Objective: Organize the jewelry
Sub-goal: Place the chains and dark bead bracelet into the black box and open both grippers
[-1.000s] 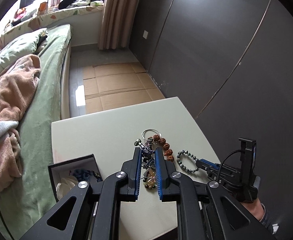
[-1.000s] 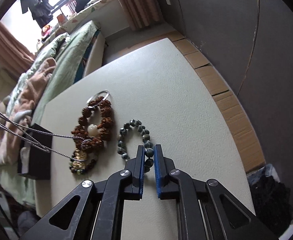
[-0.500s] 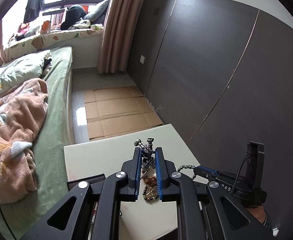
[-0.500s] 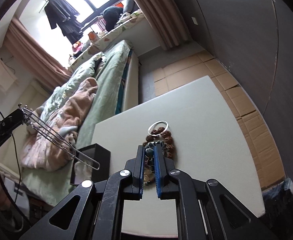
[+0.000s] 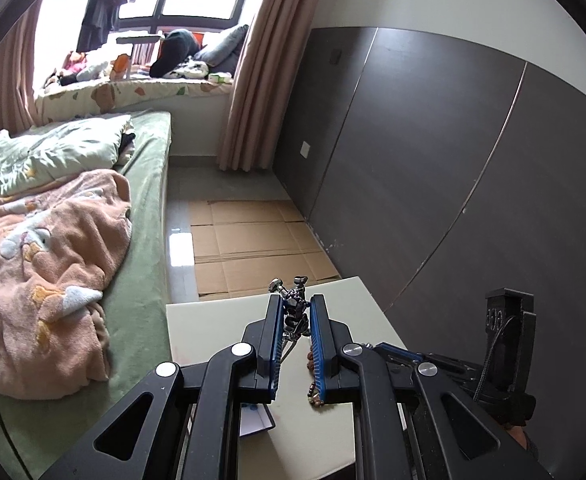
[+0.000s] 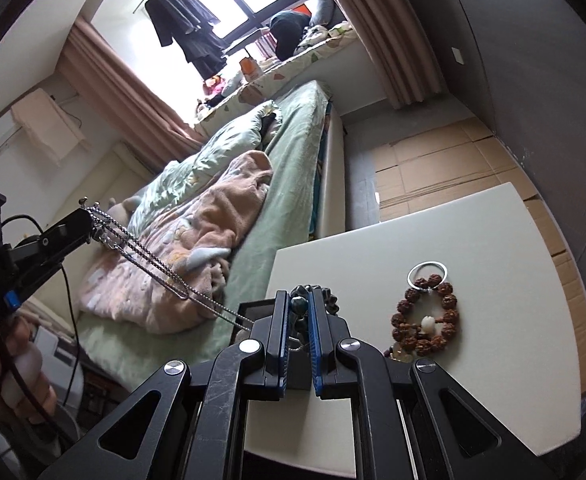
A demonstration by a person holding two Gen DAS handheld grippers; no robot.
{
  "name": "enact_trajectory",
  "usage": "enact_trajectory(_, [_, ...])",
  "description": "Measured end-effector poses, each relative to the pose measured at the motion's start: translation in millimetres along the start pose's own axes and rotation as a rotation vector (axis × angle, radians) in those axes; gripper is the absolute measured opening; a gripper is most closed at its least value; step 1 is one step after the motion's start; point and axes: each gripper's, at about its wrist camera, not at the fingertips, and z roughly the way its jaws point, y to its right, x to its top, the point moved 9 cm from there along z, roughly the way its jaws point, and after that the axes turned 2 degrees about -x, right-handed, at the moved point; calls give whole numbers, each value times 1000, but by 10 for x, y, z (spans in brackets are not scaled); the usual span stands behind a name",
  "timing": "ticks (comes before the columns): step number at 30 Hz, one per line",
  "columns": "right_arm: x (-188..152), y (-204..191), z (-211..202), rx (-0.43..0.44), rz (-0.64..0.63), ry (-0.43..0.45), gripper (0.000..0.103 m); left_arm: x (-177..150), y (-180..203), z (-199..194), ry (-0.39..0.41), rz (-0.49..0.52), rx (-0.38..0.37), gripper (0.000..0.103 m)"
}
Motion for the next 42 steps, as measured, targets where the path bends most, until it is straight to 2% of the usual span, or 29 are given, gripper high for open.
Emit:
enact_trajectory(7, [-67,-112,109,5,-12,-23,10,76,28,-181,31,19,-26,13])
enact_trajectory(14, [-148,-154,133,0,-17,-41,10,-62,-120,-66,1,-10,-22,13])
enact_trajectory(20, [-224,-136,130,-1,0,-56,10,-377,-306,255,-97,-83,-5,14])
enact_trajectory(25, [-241,-178,124,7,6,-61,10,-651,-374,523,-212,-175,-58,15])
enact_trajectory(31, [-269,-348,219,38,-9,-82,10,-756,-473,519,-225,-185,-40,16])
enact_trajectory(32, [-274,-382,245,44,-14,-87,10,-781,-515,510,-226,-195,-34,19])
enact_trajectory(34, [-290,-453,322,53,-24,-98,10,-845,-612,479,-231,-215,-16,36])
enact_trajectory(35, [-299,-484,367,57,-29,-106,10,-874,-669,465,-234,-224,0,52])
enact_trajectory(36, [-305,-506,408,60,-31,-114,10,-903,-747,439,-231,-238,20,62])
enact_trajectory(38, [-330,-552,492,65,-36,-131,10,-936,-873,395,-225,-261,52,66])
enact_trajectory(42, [-351,-648,634,69,-45,-155,11,-1005,-1111,318,-225,-295,110,67])
